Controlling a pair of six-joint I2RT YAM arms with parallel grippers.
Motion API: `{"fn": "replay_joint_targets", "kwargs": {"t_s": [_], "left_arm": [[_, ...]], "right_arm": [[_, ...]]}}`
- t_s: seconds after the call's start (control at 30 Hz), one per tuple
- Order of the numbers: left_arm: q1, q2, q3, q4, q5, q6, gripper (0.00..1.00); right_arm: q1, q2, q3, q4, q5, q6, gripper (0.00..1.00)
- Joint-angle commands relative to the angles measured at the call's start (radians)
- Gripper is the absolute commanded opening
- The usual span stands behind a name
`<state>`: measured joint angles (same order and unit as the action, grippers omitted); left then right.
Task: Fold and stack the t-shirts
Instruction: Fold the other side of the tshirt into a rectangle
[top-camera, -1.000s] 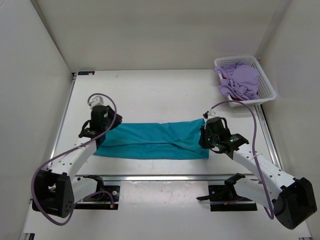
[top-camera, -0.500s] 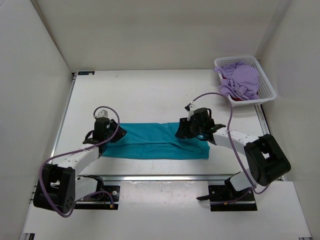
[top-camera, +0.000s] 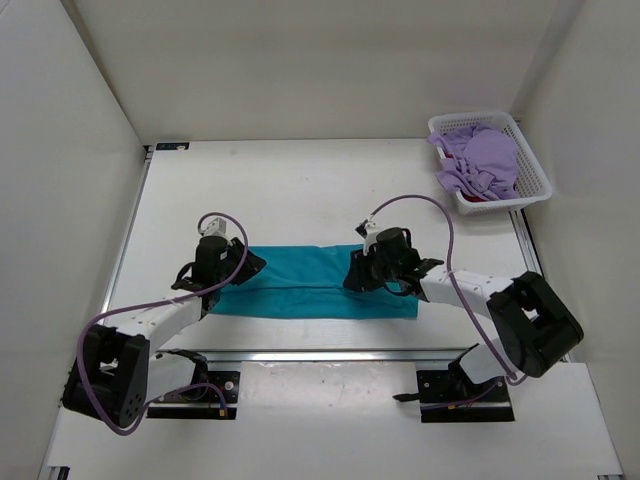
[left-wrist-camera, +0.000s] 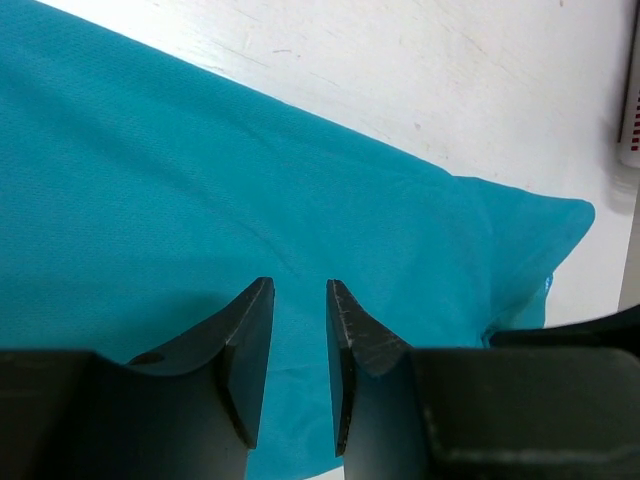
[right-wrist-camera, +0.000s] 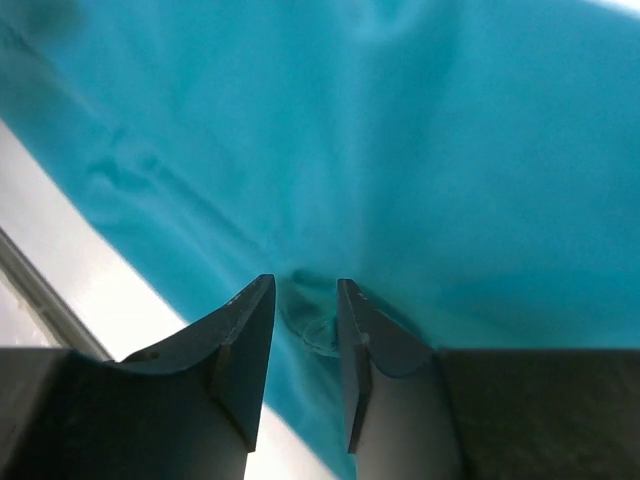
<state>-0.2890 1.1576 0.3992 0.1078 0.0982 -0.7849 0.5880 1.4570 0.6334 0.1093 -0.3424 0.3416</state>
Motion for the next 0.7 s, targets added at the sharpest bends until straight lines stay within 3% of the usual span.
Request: {"fn": "replay_joint_targets", "kwargs": {"t_s": [0.0,0.1,0.27,0.53,0.67], "left_arm": [[-0.027,-0.021,-0.006,0.041,0.015,-0.013,0.39],[-0.035,-0.018,-0.007,0.058,0.021,-0.017,0.39],[-0.050,-0.012,0.001,0.053,0.021,-0.017,0.38],[-0.065,-0.009,0.000,0.063,0.037,-0.019,0.39],[-0.059,-0.012,0.000,0.067,0.037,-0.013,0.39]], "right_arm": [[0.044,-0.085,-0.021,-0.006,0.083,0.011,0.26],[0.055,-0.132,-0.050,-0.033,0.118,0.023,0.23],[0.061,-0.172,-0.084,-0.037,0.146,0.036,0.38],[0.032,-0.066,0.021,-0.108,0.160,-0.056,0.37],[0.059,-0.069,-0.003,-0.105,0.149,-0.044,0.36]]}}
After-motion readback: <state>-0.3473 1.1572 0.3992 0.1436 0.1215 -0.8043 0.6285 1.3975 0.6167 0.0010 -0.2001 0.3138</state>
